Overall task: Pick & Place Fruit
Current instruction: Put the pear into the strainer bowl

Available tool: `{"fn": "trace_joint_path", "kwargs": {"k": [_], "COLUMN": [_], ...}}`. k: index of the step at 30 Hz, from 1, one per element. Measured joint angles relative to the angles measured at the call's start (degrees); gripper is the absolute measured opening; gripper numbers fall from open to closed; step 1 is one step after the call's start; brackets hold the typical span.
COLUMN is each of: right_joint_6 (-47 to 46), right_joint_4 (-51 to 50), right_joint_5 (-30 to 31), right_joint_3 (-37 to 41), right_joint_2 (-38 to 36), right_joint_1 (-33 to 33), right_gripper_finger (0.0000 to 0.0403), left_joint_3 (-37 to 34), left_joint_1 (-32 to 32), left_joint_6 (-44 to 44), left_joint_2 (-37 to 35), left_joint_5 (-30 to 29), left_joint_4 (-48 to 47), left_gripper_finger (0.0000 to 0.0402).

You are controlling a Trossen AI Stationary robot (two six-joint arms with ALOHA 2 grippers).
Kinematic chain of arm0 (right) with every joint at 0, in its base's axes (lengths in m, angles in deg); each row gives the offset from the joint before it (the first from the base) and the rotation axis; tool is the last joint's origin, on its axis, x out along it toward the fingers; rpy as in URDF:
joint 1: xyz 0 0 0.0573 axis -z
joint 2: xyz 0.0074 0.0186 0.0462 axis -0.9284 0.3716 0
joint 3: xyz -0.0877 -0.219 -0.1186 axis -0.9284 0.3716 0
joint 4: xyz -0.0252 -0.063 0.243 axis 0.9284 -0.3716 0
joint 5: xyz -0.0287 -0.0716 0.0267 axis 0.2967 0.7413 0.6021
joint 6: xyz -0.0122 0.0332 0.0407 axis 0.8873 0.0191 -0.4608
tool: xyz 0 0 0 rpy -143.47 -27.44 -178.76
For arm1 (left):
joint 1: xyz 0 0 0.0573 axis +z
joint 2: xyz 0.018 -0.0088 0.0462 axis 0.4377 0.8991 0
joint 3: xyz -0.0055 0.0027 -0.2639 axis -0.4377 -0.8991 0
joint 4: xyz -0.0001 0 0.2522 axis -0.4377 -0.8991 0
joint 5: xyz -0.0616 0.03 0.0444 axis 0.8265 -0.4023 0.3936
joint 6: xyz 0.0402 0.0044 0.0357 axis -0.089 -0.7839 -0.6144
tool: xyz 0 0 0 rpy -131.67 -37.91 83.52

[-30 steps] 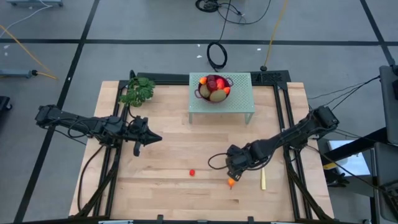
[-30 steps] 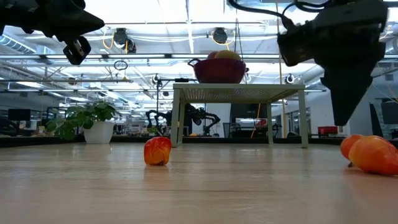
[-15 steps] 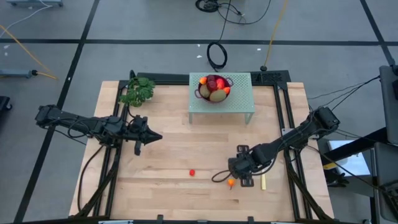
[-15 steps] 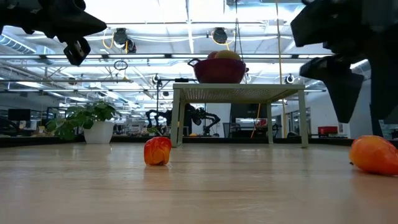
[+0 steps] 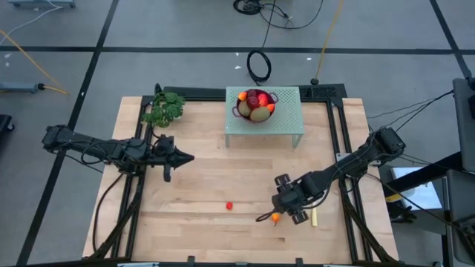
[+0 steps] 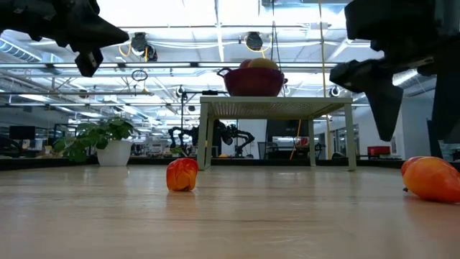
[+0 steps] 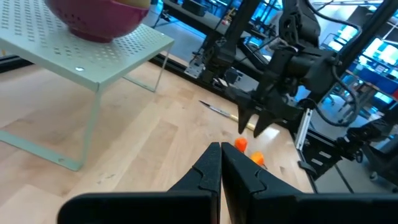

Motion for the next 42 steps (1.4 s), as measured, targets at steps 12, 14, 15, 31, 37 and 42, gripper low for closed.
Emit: {"fn": "trace_joint_path", "kwargs": {"k": [12, 14, 15, 31, 37, 42], "right_joint_6": [1.2, 1.3, 1.3, 0.9, 0.3, -0.4], "right_joint_4": [7.6, 7.5, 7.5, 9.9, 8.7, 6.6], "right_joint_5": [0.0, 0.0, -0.1, 0.0, 0.0, 0.1], "right_joint_3": [3.4, 3.4, 3.4, 3.5, 3.5, 3.4], "right_joint_2": [0.0, 0.1, 0.4, 6.2, 6.7, 6.7], "right_joint_1": [0.0, 0.0, 0.0, -2.1, -2.1, -2.1], "right_gripper_finger": [0.0205, 0.0205, 0.0205, 0.0204, 0.0203, 0.0202], "left_joint_3": [0.0, 0.0, 0.0, 0.0, 0.0, 0.0], "left_joint_1": [0.0, 0.0, 0.0, 0.0, 0.0, 0.0], "left_joint_6": [0.7, 0.7, 0.7, 0.1, 0.0, -0.2], "left_joint_2": [0.0, 0.0, 0.0, 0.0, 0.0, 0.0], "left_joint_5": [-0.1, -0.1, -0.1, -1.6, -1.6, -1.6], "left_joint_4": [0.0, 0.0, 0.0, -0.9, -0.8, -0.8], "left_gripper_finger": [0.0010, 0.0010, 0.0010, 0.0010, 0.0010, 0.0010]}}
